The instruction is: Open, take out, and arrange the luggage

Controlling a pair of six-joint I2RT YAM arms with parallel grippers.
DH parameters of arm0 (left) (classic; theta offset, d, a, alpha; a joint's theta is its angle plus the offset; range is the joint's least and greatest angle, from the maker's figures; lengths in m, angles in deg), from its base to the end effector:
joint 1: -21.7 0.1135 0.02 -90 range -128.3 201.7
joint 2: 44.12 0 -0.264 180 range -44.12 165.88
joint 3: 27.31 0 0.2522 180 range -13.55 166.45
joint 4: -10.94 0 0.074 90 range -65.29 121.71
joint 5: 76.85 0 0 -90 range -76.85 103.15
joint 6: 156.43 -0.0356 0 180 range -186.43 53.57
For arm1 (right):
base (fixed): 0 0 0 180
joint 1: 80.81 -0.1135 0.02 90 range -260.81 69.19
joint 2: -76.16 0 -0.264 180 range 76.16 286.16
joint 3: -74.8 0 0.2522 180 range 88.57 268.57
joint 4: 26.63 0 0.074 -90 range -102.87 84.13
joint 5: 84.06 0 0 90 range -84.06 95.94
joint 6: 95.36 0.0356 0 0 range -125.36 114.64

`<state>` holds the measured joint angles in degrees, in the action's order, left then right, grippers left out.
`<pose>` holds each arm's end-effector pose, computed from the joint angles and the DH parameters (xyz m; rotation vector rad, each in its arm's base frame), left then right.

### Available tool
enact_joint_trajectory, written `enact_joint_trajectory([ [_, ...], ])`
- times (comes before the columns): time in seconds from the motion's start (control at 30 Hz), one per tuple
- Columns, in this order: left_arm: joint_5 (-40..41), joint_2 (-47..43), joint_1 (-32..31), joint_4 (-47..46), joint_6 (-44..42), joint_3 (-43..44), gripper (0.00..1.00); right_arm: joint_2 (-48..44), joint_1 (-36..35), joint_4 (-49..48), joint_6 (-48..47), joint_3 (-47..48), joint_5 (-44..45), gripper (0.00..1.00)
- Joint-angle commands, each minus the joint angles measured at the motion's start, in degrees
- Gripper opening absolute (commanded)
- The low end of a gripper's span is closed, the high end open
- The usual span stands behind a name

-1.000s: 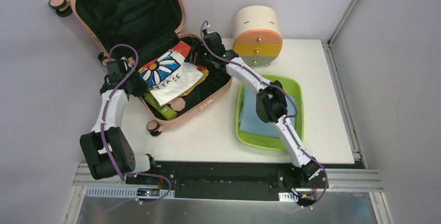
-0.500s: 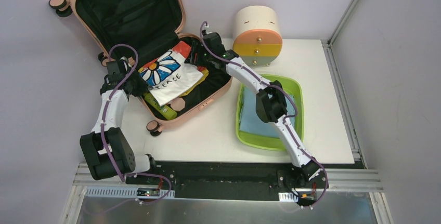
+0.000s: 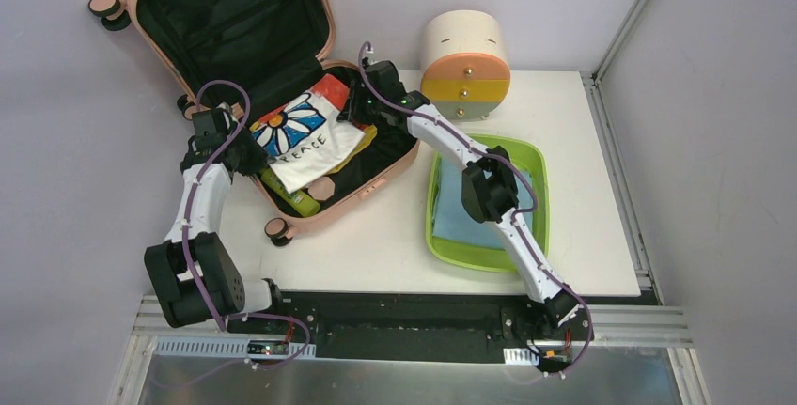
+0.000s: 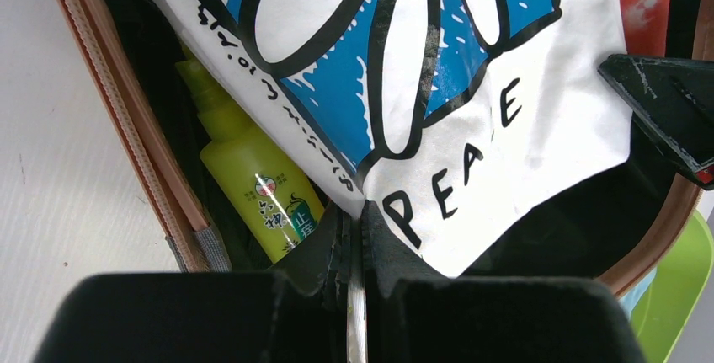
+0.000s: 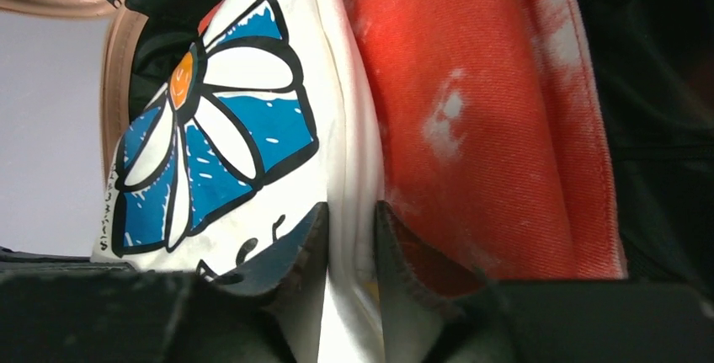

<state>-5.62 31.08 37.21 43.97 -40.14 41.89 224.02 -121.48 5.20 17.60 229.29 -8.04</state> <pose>0.2797 0.0657 0.2746 -0.6353 2.1593 -0.4697 0.4436 0.3925 0.2368 -0.4899 2.0716 0.9311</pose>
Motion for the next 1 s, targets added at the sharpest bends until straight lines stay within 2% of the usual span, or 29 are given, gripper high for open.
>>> enact_joint_trajectory([
  [0.0, 0.66, -2.75, 0.84, 0.37, -1.37, -0.02, 0.0, -2.33, -1.03, 0.12, -0.55, -1.06, -0.99, 0.23],
  [0.2, -0.01, -2.72, 0.84, 0.42, -0.18, 0.03, 0.0, -6.84, -1.0, -1.65, -2.32, -4.17, -1.05, 0.0],
  [0.6, -3.6, -3.19, 0.57, 0.51, 2.36, -0.69, 0.0, -19.7, -1.63, -2.01, -7.07, -17.35, 3.8, 0.0],
  [0.97, -4.31, -6.63, -3.85, 0.85, 3.07, -1.31, 0.0, -26.39, -2.84, 2.93, -12.48, -20.77, 10.5, 0.0],
])
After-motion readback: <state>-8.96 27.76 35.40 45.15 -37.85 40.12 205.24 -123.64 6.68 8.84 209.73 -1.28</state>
